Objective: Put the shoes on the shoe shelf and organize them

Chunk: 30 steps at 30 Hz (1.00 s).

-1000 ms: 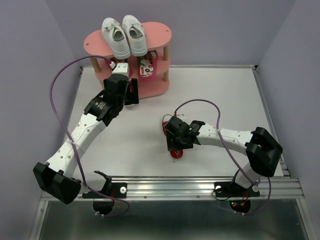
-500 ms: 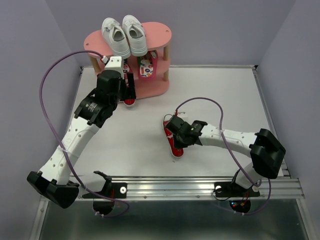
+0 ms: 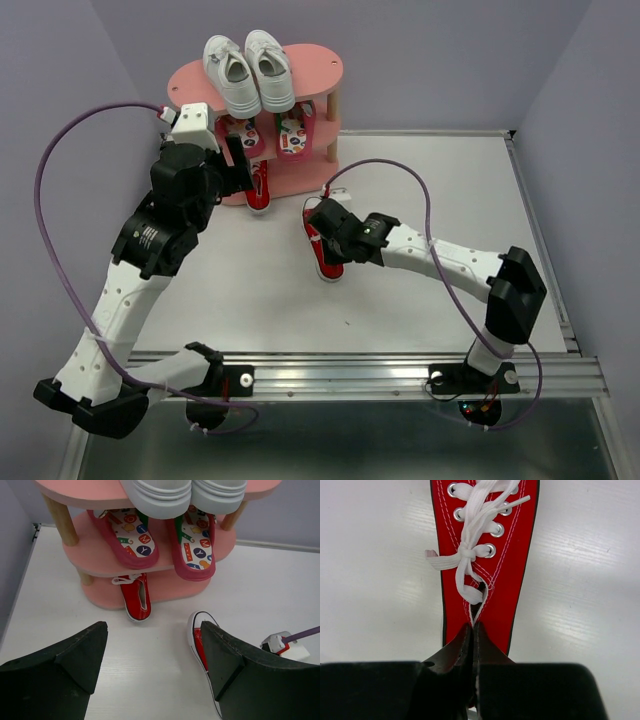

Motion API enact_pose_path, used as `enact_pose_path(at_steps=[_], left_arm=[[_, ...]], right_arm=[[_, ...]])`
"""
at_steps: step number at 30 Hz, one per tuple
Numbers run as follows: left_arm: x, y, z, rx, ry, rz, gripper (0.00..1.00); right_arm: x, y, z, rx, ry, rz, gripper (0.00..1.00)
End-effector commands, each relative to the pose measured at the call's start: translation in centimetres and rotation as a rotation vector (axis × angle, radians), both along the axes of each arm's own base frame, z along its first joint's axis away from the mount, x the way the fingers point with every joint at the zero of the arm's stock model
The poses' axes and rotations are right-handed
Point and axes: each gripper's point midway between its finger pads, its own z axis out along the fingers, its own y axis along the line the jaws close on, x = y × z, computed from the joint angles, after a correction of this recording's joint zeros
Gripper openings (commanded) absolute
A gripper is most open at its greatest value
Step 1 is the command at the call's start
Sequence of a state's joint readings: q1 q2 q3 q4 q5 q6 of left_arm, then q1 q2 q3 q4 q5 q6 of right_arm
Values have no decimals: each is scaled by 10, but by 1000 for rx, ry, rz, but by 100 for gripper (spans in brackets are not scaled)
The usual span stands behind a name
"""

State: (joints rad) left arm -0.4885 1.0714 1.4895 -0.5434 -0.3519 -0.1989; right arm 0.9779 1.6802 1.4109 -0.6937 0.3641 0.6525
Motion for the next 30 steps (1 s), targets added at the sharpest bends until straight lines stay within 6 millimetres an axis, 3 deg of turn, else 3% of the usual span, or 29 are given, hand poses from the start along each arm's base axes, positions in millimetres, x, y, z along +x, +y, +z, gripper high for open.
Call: enact_pose_path(at_steps=[1, 2, 3, 5, 6, 9, 12, 17, 29, 30], left_arm=[[-8, 12, 24, -12, -67, 30, 86], [-8, 13, 24, -12, -69, 33, 86], [-9, 14, 24, -15, -72, 36, 86], [-10, 15, 23, -15, -73, 41, 86], [-10, 15, 24, -18, -74, 40, 86], [-13, 19, 23, -16, -75, 49, 86], [-16, 23, 23, -17, -84, 59, 86], [-17, 27, 20, 10, -77, 72, 86], [-23, 32, 20, -1, -79, 81, 86], [-23, 33, 19, 3, -76, 84, 86]], right_arm=[[34, 26, 50, 63, -172, -17, 1], [41, 32, 60, 81, -198, -17, 1], [45, 36, 52, 56, -201, -11, 1], [57, 43, 61, 51, -238, -23, 1], [62, 47, 51, 20, -238, -14, 1], [79, 54, 49, -17, -268, -15, 1], [103, 48, 47, -36, -297, -37, 1], [134, 57, 45, -36, -343, -39, 1], [194, 71, 51, -31, -413, -48, 1], [198, 75, 58, -21, -428, -47, 1]])
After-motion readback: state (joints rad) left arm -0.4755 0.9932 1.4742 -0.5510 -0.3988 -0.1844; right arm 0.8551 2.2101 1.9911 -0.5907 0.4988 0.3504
